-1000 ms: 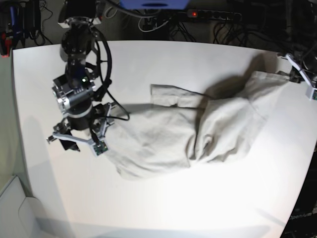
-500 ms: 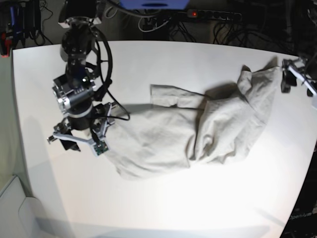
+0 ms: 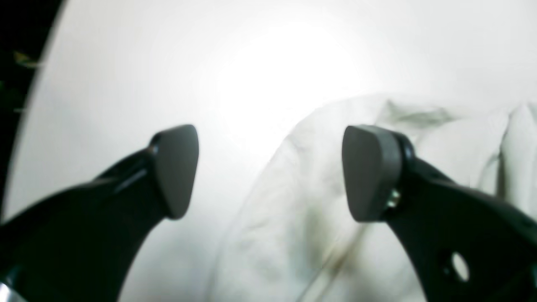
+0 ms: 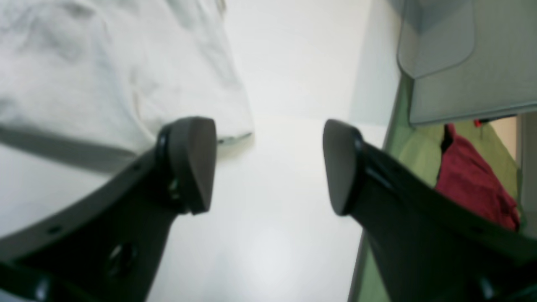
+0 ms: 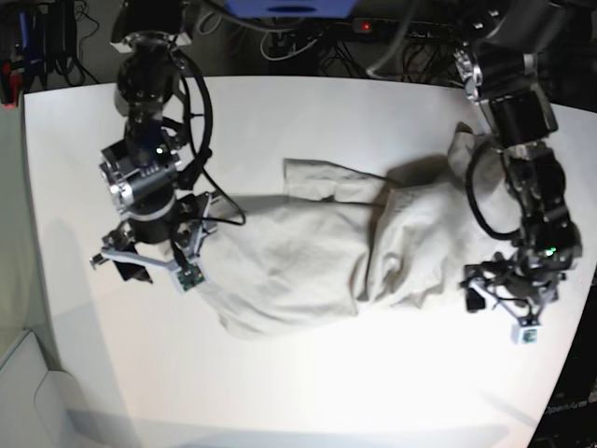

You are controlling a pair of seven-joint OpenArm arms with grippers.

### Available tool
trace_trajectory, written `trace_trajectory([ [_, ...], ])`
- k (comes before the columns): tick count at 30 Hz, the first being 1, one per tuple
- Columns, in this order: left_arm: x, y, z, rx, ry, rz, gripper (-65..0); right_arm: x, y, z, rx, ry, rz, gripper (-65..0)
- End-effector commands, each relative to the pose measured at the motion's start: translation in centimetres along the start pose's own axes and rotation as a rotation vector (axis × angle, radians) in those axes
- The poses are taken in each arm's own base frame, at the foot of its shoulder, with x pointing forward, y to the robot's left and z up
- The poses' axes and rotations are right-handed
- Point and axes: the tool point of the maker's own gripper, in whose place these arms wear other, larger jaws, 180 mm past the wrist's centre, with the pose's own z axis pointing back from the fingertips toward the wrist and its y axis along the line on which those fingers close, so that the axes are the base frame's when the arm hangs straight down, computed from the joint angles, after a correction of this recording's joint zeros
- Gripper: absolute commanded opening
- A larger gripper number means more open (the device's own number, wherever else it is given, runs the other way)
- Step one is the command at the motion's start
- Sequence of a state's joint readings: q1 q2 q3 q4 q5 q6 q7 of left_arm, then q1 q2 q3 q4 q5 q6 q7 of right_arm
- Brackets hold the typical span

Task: Layout the t-shirt on the table in an organized manner, then fold the t-shirt properly
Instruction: 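Drag the shirt with the left gripper toward its own side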

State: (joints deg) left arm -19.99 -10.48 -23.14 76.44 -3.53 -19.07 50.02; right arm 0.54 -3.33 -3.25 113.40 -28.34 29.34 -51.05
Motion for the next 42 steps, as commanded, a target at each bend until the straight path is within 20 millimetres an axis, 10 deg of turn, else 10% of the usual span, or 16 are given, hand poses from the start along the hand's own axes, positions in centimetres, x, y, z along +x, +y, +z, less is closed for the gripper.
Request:
trace_trajectory([
  [1, 2.0, -0.7, -0.4, -0.011, -0.062, -0.011, -13.3, 1.3, -0.6, 0.2, -0.014, -0.044, 0.007, -24.4],
  [6, -0.7, -4.3, -4.2, -0.085, -0.015, -0.031, -13.3, 1.2, -0.6, 0.2, -0.015, -0.042, 0.01, -24.5],
  [16, -4.3, -3.2, -6.2, -0.091, 0.091, 0.066, -15.6, 0.9, -0.7, 0.2, -0.019, -0.035, 0.011, -24.5],
  [22, -4.9, -1.3, -5.9, -0.059, 0.102, 0.083, -65.0, 1.0, -0.8, 0.2, -0.021, -0.037, 0.01, -24.5],
  [27, -5.6, 3.5, -4.4, 0.03, 0.069, 0.216, -64.8, 0.9, -1.0, 0.2, -0.024, -0.035, 0.017, -24.5],
  [32, -2.8, 11.2, 2.5, 0.216, -0.085, 0.295, -64.7, 0.7, -1.2, 0.2, -0.027, -0.032, 0.027, -24.5],
  [37, -1.3, 12.0, 7.1, 0.296, -0.171, 0.234, -64.6, 1.0, -1.2, 0.1, -0.027, -0.038, 0.024, -24.5],
  [42, -4.3, 11.5, 6.4, 0.284, -0.103, 0.242, -64.6, 1.2, 0.6, -0.3, 0.019, -0.036, 0.048, -24.3],
])
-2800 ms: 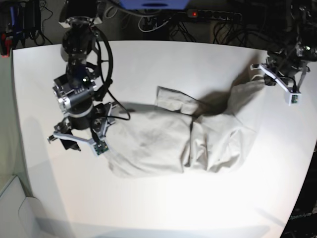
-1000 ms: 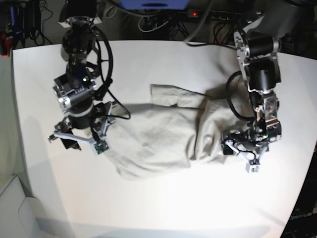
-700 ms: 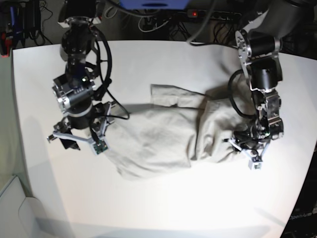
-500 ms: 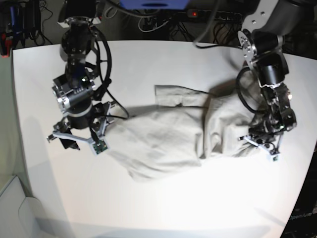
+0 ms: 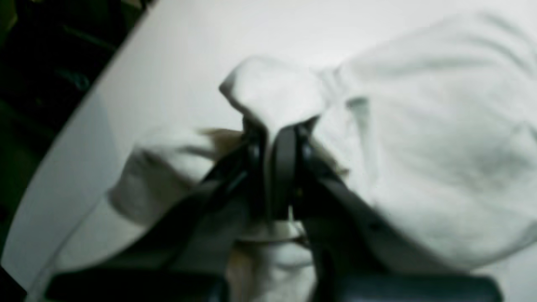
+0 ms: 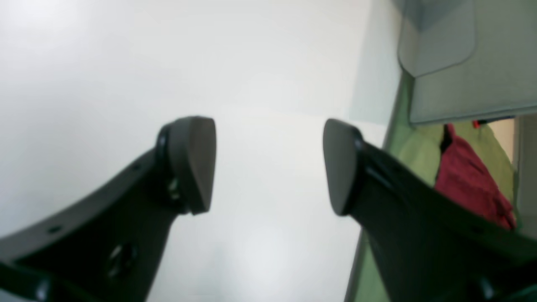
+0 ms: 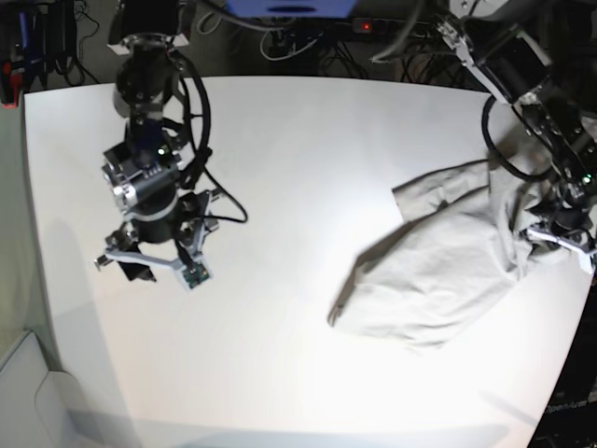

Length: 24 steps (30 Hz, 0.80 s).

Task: Layout the t-shirt on the table in an organized manner, then fold the t-shirt properly
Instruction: 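Drag the shirt with the left gripper toward its own side, then move the right gripper down onto the shirt and grasp its edge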

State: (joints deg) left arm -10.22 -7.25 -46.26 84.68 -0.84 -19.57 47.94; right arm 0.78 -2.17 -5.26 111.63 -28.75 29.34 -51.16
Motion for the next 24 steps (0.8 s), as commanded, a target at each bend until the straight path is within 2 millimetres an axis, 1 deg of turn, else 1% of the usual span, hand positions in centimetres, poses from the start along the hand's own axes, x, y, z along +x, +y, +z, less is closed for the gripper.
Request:
trace_trajectory([
  [1, 2.2, 0.4, -0.1, 0.002, -0.058, 0.006, -64.6, 1.6, 0.6, 0.1, 0.019, -0.052, 0.021, -24.2],
  [4, 0.5, 0.4, -0.9, -0.005, -0.011, 0.014, -64.6, 2.8, 3.5, 0.4, 0.083, -0.082, 0.073, -24.2],
  [8, -0.1, 0.9, -1.0, 0.002, 0.006, 0.018, -64.7, 5.6, 7.5, 1.2, 0.171, -0.154, 0.132, -24.2],
  [9, 0.0, 0.9, -1.0, 0.003, 0.004, 0.017, -64.7, 6.5, 7.9, 1.1, 0.18, -0.171, 0.144, -24.2],
  [11, 0.1, 0.9, -1.0, 0.004, 0.002, 0.016, -64.7, 7.5, 9.0, 0.3, 0.207, -0.175, 0.166, -24.2],
  [13, -0.1, 1.0, -1.0, 0.004, 0.005, 0.016, -64.7, 8.1, 10.2, -1.4, 0.241, -0.148, 0.177, -24.2],
  [14, -0.5, 1.2, -0.9, 0.008, 0.013, 0.011, -64.7, 8.8, 10.7, -2.3, 0.266, -0.144, 0.174, -24.2],
  [17, -1.0, 0.9, -0.7, 0.005, 0.019, 0.004, -64.7, 10.4, 11.4, -4.4, 0.321, -0.132, 0.171, -24.2],
  [19, -1.1, 0.9, -0.8, 0.004, 0.023, 0.005, -64.7, 12.3, 12.0, -5.5, 0.382, -0.144, 0.148, -24.3],
  [21, -1.1, 0.8, -0.7, 0.003, 0.021, 0.005, -64.7, 13.9, 11.7, -6.6, 0.434, -0.148, 0.109, -24.3],
  [24, -1.6, 1.0, -0.7, 0.006, 0.033, 0.002, -64.7, 15.8, 10.8, -7.7, 0.503, -0.158, 0.024, -24.3],
])
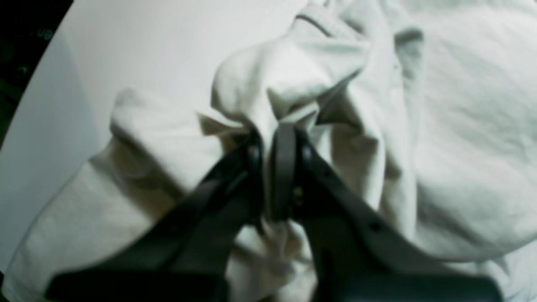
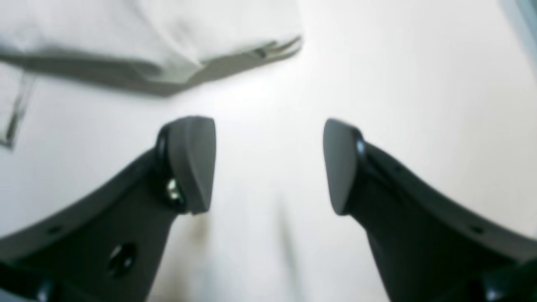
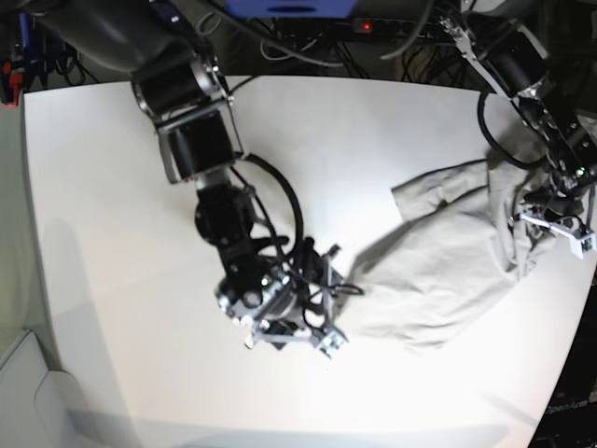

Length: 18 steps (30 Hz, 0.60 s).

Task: Layout the t-shirt on the table in an organized manner, then fold the t-shirt properly
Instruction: 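Move the right gripper down onto the shirt and grasp its edge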

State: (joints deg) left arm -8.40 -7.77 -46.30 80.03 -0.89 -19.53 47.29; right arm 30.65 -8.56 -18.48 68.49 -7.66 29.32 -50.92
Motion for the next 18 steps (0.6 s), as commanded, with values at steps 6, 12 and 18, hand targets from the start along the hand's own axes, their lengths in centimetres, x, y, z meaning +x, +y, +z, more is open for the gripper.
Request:
trace_trajectory([
  [6, 2.0, 0.4, 0.4, 0.009, -0.057, -0.007, -64.7, 3.7, -0.9, -1.8, 0.152, -0.123, -0.178, -24.3],
  [12, 2.0, 0.4, 0.4, 0.009, -0.055, -0.007, -64.7, 2.8, 0.4, -3.7, 0.225, -0.163, -0.286, -24.3],
  [18, 1.8, 0.4, 0.4, 0.009, -0.046, -0.007, -64.7, 2.5, 1.0, -4.2, 0.233, -0.195, -0.31, -24.3],
])
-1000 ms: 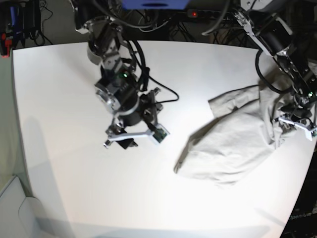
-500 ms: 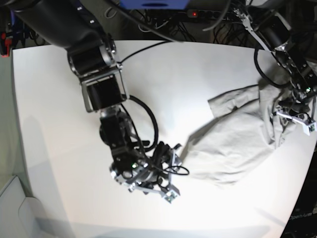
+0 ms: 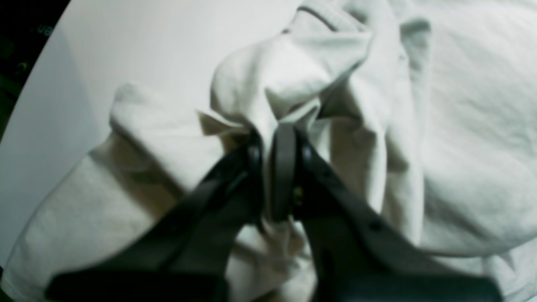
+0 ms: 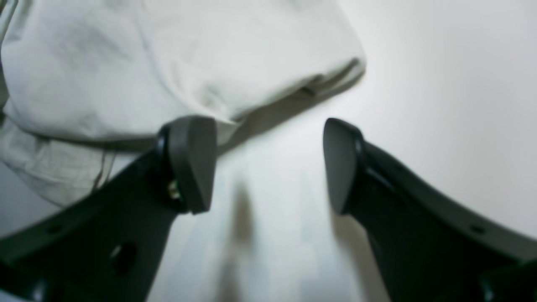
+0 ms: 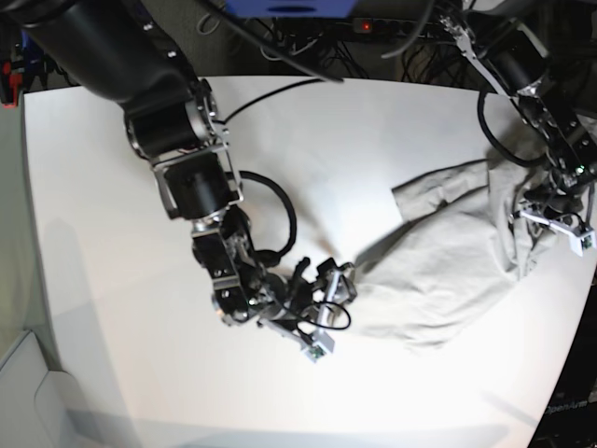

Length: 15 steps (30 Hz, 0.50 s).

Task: Layout the t-shirt on the table in an organized manner, then fold the t-shirt properly
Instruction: 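Move the right gripper down onto the shirt and grasp its edge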

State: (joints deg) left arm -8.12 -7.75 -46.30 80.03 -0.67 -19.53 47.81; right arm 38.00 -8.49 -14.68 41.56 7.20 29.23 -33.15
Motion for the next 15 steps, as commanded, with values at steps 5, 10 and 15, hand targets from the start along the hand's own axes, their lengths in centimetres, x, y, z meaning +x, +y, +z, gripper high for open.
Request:
trace_trajectory([
  [5, 1.0, 0.0, 0.4, 0.0, -0.045, -0.003, -64.7, 2.3, 1.8, 0.1, 0.074, -0.098, -0.055, -24.3],
  [10, 0.6, -0.5, 0.3, -0.009, -0.036, 0.005, -64.7, 1.8, 4.7, -0.5, 0.161, -0.102, -0.09, -24.3],
  [15, -0.6, -3.9, -0.2, -0.075, -0.005, -0.085, -64.7, 1.8, 7.1, -1.0, 0.223, -0.108, -0.081, -24.3],
])
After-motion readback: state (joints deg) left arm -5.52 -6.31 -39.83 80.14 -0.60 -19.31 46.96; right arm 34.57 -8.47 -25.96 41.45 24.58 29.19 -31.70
